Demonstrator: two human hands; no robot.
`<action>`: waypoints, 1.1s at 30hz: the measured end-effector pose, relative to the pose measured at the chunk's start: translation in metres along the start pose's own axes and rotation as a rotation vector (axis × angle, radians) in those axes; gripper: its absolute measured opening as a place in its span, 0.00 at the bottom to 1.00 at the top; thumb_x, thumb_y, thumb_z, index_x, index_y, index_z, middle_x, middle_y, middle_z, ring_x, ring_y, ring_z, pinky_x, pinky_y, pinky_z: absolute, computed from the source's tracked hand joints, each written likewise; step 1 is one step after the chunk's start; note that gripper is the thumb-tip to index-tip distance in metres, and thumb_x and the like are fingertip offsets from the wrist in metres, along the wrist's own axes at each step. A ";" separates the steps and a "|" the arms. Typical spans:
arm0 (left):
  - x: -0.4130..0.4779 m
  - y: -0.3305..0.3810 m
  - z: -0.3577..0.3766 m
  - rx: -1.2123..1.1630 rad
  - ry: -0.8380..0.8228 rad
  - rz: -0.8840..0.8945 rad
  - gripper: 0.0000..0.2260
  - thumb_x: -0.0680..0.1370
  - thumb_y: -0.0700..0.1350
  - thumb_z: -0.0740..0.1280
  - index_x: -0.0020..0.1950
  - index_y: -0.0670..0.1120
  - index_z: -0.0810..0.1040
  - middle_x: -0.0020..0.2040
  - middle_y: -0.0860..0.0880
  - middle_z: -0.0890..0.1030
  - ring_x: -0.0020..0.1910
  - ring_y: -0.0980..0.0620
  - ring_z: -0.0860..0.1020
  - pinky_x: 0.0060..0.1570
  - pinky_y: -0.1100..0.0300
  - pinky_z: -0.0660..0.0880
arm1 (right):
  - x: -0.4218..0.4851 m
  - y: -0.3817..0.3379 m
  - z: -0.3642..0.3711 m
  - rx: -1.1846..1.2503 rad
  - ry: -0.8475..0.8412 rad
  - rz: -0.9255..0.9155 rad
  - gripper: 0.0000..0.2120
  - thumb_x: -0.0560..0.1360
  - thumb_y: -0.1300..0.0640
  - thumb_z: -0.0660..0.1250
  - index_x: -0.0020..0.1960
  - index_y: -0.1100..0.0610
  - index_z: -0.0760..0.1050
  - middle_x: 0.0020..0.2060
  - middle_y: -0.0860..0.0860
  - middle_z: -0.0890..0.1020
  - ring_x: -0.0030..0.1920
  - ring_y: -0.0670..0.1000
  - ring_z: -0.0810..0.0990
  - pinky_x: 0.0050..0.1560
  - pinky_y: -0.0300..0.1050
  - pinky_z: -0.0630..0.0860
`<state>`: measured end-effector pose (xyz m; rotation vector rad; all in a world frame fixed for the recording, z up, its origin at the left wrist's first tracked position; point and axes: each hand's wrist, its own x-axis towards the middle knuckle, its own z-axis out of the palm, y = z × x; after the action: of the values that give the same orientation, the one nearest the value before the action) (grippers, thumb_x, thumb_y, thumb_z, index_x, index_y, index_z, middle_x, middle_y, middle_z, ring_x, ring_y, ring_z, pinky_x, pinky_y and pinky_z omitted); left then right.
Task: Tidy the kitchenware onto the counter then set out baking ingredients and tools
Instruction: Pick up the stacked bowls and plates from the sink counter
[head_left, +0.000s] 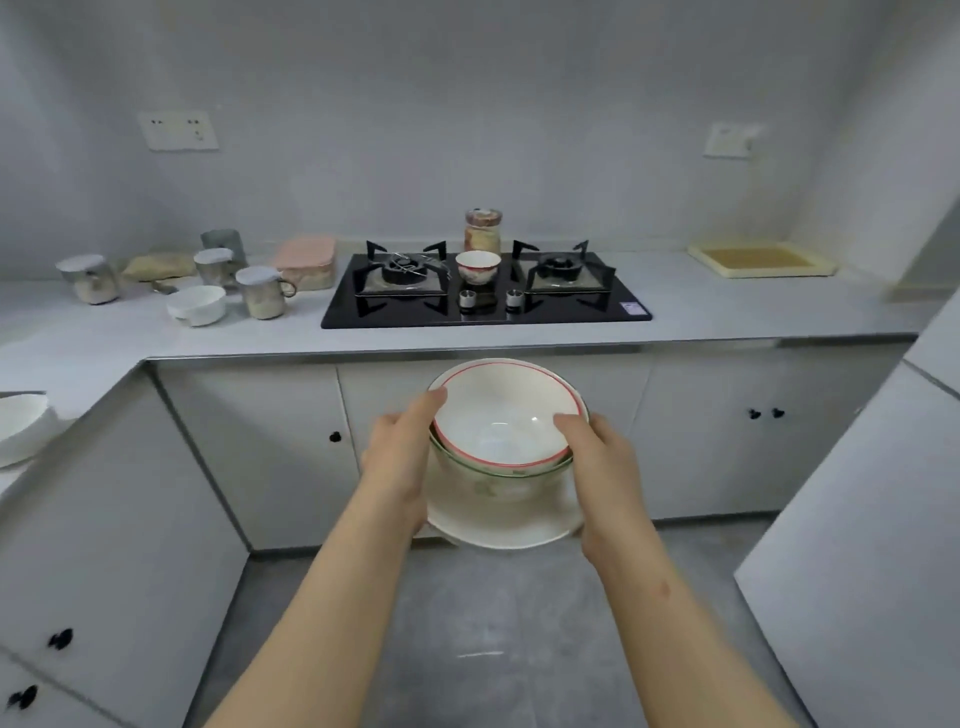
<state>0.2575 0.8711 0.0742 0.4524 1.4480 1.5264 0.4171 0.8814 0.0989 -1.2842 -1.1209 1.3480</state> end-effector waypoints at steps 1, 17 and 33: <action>0.014 0.000 0.017 0.012 -0.027 -0.003 0.34 0.52 0.64 0.70 0.55 0.50 0.73 0.62 0.44 0.74 0.58 0.39 0.75 0.57 0.40 0.73 | 0.018 -0.002 -0.008 0.004 0.024 -0.002 0.05 0.75 0.56 0.63 0.41 0.53 0.75 0.39 0.48 0.77 0.40 0.48 0.74 0.37 0.42 0.68; 0.277 0.024 0.300 0.219 -0.336 -0.061 0.30 0.62 0.64 0.68 0.58 0.50 0.73 0.64 0.45 0.72 0.60 0.43 0.73 0.61 0.46 0.71 | 0.339 -0.049 -0.094 0.109 0.367 0.020 0.06 0.75 0.57 0.63 0.40 0.52 0.75 0.39 0.47 0.77 0.39 0.46 0.74 0.36 0.41 0.67; 0.420 -0.033 0.571 0.196 -0.179 -0.119 0.33 0.61 0.65 0.65 0.62 0.50 0.72 0.62 0.46 0.74 0.58 0.46 0.74 0.58 0.49 0.72 | 0.629 -0.057 -0.262 0.031 0.312 0.054 0.06 0.74 0.55 0.63 0.49 0.56 0.76 0.41 0.48 0.77 0.44 0.50 0.74 0.39 0.44 0.68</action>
<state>0.5211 1.5287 0.0363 0.5932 1.4624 1.2236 0.6690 1.5152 0.0520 -1.4523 -0.8514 1.1497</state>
